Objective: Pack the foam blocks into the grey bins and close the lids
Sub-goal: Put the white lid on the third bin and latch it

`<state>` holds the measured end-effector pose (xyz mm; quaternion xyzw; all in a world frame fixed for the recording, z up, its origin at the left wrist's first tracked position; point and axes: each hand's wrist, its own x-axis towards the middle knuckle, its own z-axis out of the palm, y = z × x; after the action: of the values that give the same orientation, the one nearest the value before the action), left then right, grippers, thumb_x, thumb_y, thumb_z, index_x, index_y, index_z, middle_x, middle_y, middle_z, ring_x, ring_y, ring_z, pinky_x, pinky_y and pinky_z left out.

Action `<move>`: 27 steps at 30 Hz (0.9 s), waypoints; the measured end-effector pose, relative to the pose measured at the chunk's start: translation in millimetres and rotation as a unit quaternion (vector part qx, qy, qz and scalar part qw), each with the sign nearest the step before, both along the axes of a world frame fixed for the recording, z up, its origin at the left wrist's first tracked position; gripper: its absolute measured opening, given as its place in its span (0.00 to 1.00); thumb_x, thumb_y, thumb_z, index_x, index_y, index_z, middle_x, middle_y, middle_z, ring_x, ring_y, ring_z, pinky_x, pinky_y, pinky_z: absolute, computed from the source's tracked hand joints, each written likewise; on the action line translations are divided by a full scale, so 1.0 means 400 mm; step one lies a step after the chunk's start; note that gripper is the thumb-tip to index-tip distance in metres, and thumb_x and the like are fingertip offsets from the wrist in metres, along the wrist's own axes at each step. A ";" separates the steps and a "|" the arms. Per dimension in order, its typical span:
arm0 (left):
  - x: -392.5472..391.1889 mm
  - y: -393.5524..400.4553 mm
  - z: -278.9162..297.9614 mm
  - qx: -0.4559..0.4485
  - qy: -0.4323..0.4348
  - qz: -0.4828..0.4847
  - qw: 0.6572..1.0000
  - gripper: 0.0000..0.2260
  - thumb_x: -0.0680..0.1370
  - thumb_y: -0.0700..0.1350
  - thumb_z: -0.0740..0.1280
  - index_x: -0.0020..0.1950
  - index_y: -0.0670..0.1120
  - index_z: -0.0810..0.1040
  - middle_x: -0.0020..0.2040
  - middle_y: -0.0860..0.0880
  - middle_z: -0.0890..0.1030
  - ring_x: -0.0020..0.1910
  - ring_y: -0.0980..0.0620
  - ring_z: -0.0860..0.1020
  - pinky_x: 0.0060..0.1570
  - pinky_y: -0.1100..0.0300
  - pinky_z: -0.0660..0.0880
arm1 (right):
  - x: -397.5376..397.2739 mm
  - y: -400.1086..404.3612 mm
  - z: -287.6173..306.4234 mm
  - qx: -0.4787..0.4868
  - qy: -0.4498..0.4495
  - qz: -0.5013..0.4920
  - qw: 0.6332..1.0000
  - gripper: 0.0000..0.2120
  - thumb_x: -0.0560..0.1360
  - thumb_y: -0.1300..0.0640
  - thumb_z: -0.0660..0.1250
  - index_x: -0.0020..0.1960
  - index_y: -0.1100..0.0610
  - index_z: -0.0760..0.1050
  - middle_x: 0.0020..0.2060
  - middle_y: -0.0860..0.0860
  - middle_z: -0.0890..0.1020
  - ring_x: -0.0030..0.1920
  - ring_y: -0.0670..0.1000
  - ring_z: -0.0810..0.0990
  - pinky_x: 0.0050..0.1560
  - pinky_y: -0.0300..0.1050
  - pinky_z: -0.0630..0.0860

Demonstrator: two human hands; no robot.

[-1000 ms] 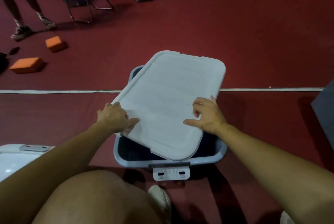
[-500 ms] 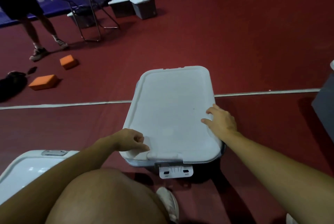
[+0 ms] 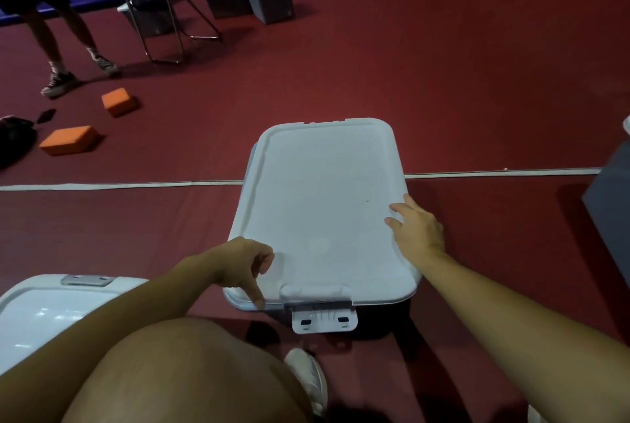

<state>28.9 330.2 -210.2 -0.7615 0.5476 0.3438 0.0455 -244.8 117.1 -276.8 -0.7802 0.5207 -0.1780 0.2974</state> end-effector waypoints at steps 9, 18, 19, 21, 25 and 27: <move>-0.007 0.024 0.013 0.009 -0.007 0.007 1.000 0.23 0.59 0.51 0.83 0.43 0.48 0.73 0.39 0.52 0.80 0.34 0.55 0.73 0.36 0.61 0.74 | 0.012 0.009 0.002 -0.031 0.020 0.008 0.999 0.15 0.78 0.49 0.66 0.64 0.47 0.78 0.75 0.43 0.66 0.61 0.58 0.78 0.61 0.49 0.71; -0.022 0.055 0.005 0.036 0.012 0.030 0.999 0.21 0.61 0.44 0.83 0.45 0.49 0.74 0.38 0.53 0.80 0.35 0.55 0.75 0.35 0.59 0.77 | -0.003 0.073 -0.003 0.014 0.102 0.063 0.993 0.37 0.73 0.32 0.62 0.77 0.45 0.58 0.80 0.43 0.46 0.66 0.59 0.72 0.61 0.53 0.73; -0.021 0.059 0.001 0.039 0.014 0.028 0.999 0.21 0.61 0.44 0.83 0.45 0.49 0.75 0.38 0.54 0.81 0.34 0.55 0.75 0.34 0.62 0.76 | -0.003 0.078 -0.007 0.003 0.110 0.068 0.992 0.37 0.74 0.32 0.62 0.77 0.45 0.57 0.80 0.43 0.45 0.66 0.60 0.73 0.61 0.53 0.73; -0.011 0.066 -0.009 0.011 0.005 0.024 1.000 0.22 0.60 0.47 0.84 0.46 0.50 0.75 0.38 0.54 0.81 0.34 0.57 0.75 0.34 0.66 0.74 | 0.001 0.069 -0.011 0.003 0.109 0.066 0.992 0.37 0.74 0.32 0.62 0.77 0.46 0.58 0.80 0.43 0.46 0.67 0.60 0.71 0.62 0.54 0.73; 0.003 0.064 -0.014 -0.039 0.012 0.040 0.998 0.24 0.60 0.48 0.84 0.49 0.53 0.76 0.39 0.53 0.80 0.35 0.57 0.74 0.37 0.64 0.75 | 0.017 0.025 -0.008 0.014 0.067 0.062 0.996 0.38 0.72 0.34 0.68 0.76 0.49 0.63 0.80 0.45 0.50 0.72 0.56 0.67 0.67 0.52 0.69; 0.007 0.054 -0.015 -0.047 0.007 0.049 0.998 0.24 0.60 0.48 0.84 0.50 0.53 0.77 0.39 0.52 0.80 0.36 0.55 0.75 0.40 0.60 0.77 | 0.027 0.007 -0.009 0.011 0.053 0.059 0.997 0.39 0.71 0.34 0.70 0.76 0.50 0.65 0.80 0.46 0.52 0.73 0.55 0.67 0.68 0.51 0.68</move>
<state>31.9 351.9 -216.2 -0.7861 0.5258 0.3248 -0.0112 -234.0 119.8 -280.4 -0.8147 0.4903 -0.1130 0.2883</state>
